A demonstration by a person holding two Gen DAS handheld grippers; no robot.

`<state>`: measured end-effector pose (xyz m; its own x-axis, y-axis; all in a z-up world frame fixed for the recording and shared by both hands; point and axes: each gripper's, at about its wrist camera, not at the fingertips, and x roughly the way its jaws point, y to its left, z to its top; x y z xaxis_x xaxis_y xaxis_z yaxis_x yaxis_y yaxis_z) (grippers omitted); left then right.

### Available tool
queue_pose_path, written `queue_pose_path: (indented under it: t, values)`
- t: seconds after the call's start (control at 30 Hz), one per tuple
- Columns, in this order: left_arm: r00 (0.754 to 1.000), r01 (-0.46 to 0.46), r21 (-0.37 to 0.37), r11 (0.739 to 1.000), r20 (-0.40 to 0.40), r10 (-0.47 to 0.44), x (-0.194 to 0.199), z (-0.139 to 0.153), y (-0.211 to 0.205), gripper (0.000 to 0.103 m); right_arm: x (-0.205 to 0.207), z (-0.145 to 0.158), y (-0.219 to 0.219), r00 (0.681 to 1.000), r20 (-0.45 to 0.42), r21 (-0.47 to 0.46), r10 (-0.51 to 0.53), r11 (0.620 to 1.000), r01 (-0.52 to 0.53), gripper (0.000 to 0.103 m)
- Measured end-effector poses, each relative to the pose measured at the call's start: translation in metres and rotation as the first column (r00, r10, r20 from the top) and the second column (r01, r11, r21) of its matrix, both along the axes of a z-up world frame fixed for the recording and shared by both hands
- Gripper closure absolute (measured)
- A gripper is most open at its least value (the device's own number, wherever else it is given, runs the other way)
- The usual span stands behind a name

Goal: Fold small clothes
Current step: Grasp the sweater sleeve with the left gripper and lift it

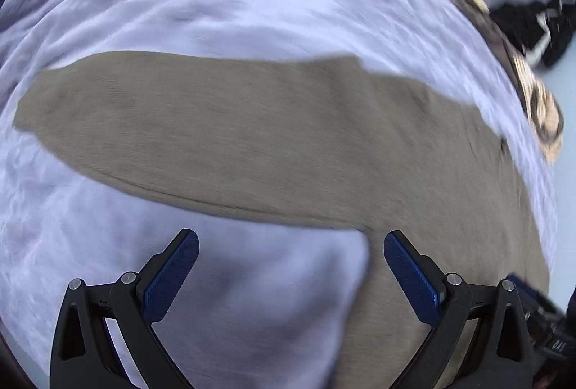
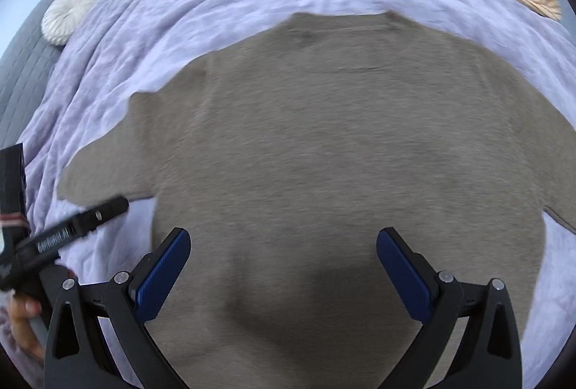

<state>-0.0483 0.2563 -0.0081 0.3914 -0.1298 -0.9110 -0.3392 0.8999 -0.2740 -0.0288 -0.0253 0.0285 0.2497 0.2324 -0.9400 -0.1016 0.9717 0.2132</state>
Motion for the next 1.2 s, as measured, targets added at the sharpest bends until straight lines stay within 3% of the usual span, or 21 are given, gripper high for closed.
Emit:
queue_pose_path:
  t: [0.1, 0.2, 0.33, 0.4, 0.43, 0.47, 0.5, 0.53, 0.57, 0.73, 0.83, 0.93, 1.03, 1.2]
  values:
    - [0.989, -0.140, -0.023, 0.990, 0.037, 0.141, -0.019, -0.006, 0.066, 0.000, -0.004, -0.005, 0.027, 0.997, -0.025, -0.002, 0.067, 0.998, -0.067, 0.000]
    - [0.963, -0.265, -0.047, 0.963, 0.032, 0.267, -0.024, -0.022, 0.110, 0.000, -0.009, -0.009, 0.045, 0.993, -0.050, -0.012, 0.110, 0.994, -0.110, 0.000]
    - [0.930, -0.364, -0.157, 0.918, 0.000, 0.368, -0.022, -0.051, 0.145, 0.000, -0.014, -0.013, 0.062, 0.987, -0.078, -0.009, 0.143, 0.989, -0.144, 0.000]
    - [0.919, -0.387, -0.167, 0.907, 0.013, 0.395, -0.016, -0.053, 0.149, 0.005, -0.017, -0.015, 0.070, 0.984, -0.087, -0.014, 0.158, 0.987, -0.160, 0.000]
    - [0.914, -0.397, -0.146, 0.906, 0.031, 0.405, -0.015, -0.050, 0.149, 0.021, -0.018, -0.015, 0.074, 0.982, -0.092, -0.017, 0.163, 0.986, -0.166, 0.000]
    - [0.914, -0.395, -0.134, 0.909, 0.044, 0.404, -0.016, -0.048, 0.150, 0.049, -0.019, -0.016, 0.077, 0.981, -0.097, -0.019, 0.169, 0.985, -0.171, 0.000]
    - [0.917, -0.388, -0.130, 0.912, 0.047, 0.397, -0.012, -0.046, 0.151, 0.063, -0.019, -0.017, 0.079, 0.980, -0.101, -0.019, 0.173, 0.984, -0.175, 0.000]
    - [0.920, -0.378, -0.137, 0.916, 0.053, 0.388, -0.008, -0.047, 0.152, 0.087, -0.020, -0.016, 0.080, 0.979, -0.105, -0.016, 0.176, 0.984, -0.179, 0.000]
    - [0.924, -0.364, -0.152, 0.919, 0.068, 0.377, -0.009, -0.045, 0.153, 0.095, -0.021, -0.016, 0.081, 0.978, -0.107, -0.014, 0.180, 0.983, -0.182, 0.000]
    - [0.934, -0.259, -0.169, 0.951, 0.209, 0.291, -0.015, -0.010, 0.141, 0.095, -0.024, -0.010, 0.081, 0.979, -0.094, -0.002, 0.179, 0.984, -0.180, 0.000]
    - [0.933, -0.135, -0.151, 0.979, 0.313, 0.177, -0.004, 0.028, 0.112, 0.095, -0.024, -0.006, 0.072, 0.984, -0.079, 0.013, 0.159, 0.987, -0.159, 0.000]
    - [0.918, -0.006, -0.135, 0.991, 0.392, 0.059, 0.014, 0.060, 0.073, 0.095, -0.024, -0.002, 0.058, 0.990, -0.064, 0.029, 0.124, 0.992, -0.123, 0.000]
    - [0.887, 0.152, -0.127, 0.980, 0.454, -0.079, 0.036, 0.087, 0.013, 0.095, -0.026, 0.006, 0.037, 0.996, -0.039, 0.043, 0.080, 0.996, -0.078, 0.000]
    - [0.832, 0.395, -0.106, 0.912, 0.463, -0.306, 0.070, 0.094, -0.110, 0.095, -0.028, 0.017, -0.016, 0.999, 0.003, 0.049, -0.034, 0.998, 0.034, 0.000]
